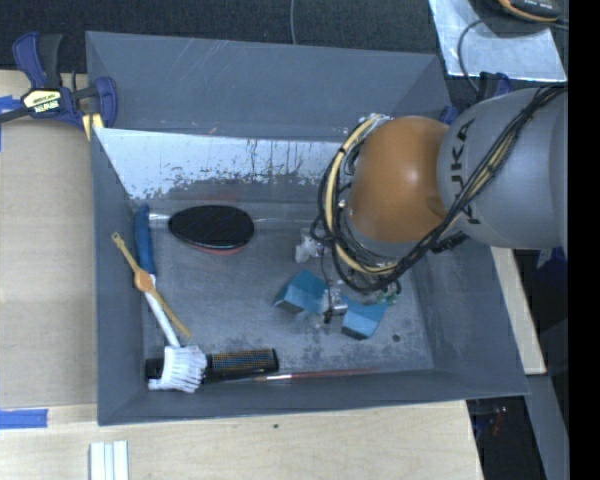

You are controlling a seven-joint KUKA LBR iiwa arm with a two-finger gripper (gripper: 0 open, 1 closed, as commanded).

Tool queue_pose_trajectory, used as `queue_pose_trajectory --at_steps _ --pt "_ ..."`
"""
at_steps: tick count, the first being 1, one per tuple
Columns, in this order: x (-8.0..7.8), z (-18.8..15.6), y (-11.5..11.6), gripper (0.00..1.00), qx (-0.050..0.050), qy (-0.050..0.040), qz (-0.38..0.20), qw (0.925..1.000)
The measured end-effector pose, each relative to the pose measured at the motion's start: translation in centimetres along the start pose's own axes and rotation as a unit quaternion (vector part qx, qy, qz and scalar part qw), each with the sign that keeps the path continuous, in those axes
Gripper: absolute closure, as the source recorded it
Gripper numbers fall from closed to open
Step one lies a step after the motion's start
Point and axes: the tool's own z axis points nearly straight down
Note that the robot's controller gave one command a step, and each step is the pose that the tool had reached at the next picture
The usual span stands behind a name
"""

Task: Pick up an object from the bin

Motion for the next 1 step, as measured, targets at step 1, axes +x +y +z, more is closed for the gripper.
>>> queue_pose_trajectory --at_steps 1 --pt "0.43 3.96 1.5 1.0 -0.001 -0.0029 -0.001 1.0"
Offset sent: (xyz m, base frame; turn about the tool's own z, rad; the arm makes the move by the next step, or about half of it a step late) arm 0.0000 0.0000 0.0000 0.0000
